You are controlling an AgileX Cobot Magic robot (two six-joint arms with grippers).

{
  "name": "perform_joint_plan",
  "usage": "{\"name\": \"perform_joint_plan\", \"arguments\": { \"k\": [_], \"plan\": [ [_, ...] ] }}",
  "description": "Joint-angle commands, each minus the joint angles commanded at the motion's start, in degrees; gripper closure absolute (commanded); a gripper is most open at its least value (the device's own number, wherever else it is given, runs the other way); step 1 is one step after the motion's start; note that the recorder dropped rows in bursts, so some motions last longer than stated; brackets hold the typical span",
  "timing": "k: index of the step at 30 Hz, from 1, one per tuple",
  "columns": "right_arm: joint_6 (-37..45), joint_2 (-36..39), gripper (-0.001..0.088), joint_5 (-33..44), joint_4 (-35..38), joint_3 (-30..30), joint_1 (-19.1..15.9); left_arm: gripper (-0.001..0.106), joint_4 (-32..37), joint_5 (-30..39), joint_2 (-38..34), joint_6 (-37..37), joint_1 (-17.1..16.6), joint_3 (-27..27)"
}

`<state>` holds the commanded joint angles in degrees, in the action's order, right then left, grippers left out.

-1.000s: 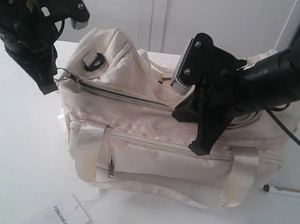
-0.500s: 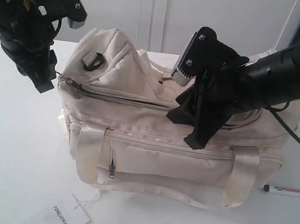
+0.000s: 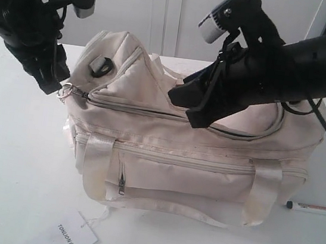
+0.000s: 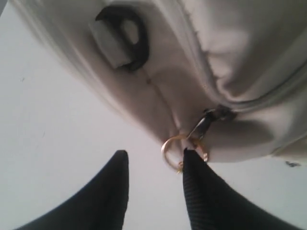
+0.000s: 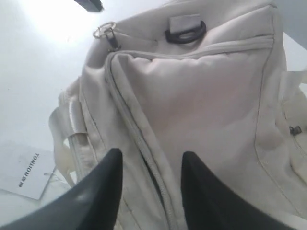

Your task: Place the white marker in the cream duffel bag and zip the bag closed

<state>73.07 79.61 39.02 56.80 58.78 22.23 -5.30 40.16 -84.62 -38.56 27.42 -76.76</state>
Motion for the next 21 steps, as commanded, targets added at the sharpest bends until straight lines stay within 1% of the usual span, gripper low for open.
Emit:
{"name": "perform_joint_plan", "arguments": {
  "k": [3,5,9,14,21],
  "plan": [
    [0.0,-0.8,0.0484,0.9,-0.2,0.0,0.0,0.062,-6.6,-0.1,0.0,-11.8,0.0,0.0],
    [0.0,-1.1,0.0484,1.0,-0.5,0.0,0.0,0.062,-9.9,-0.1,0.0,-17.8,0.0,0.0],
    [0.0,-1.3,0.0484,1.0,-2.1,0.0,0.0,0.062,-11.8,-0.1,-0.2,-28.0,0.0,0.0],
    [0.0,-1.3,0.0484,1.3,-2.9,0.0,0.0,0.062,-12.8,0.5,-2.2,-34.6,0.0,0.0],
    [0.0,-1.3,0.0484,1.7,-3.0,0.0,0.0,0.062,-16.6,0.5,-5.0,-38.0,0.0,0.0]
  ]
}}
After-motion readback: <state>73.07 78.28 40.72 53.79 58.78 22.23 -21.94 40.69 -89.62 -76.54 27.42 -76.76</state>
